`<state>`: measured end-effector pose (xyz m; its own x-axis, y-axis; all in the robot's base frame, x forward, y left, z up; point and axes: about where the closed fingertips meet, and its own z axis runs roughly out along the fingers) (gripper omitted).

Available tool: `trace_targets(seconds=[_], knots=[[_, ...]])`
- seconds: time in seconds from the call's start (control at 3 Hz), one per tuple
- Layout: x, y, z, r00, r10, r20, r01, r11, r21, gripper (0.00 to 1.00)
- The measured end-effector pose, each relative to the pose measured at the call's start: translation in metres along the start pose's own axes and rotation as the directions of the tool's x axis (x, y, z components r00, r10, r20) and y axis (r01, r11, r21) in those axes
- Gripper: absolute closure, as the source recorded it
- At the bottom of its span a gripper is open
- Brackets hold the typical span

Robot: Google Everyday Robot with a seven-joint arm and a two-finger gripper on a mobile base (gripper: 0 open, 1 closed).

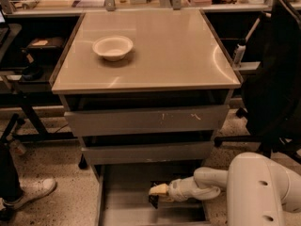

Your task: Place rxbar chocolate into bottom drawer

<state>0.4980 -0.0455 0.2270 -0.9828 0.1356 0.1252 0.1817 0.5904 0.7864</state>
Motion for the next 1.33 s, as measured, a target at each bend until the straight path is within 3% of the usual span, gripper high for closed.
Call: trace_targets(seconds=[0.33,1.33], knots=[[-0.001,-0.001,0.001,1.0,0.001,0.001,-0.001,1.0,-0.001,1.0],[-0.012,-0.021,0.056,0.998,0.059,0.004,-0.059,0.9982,-0.01,1.0]])
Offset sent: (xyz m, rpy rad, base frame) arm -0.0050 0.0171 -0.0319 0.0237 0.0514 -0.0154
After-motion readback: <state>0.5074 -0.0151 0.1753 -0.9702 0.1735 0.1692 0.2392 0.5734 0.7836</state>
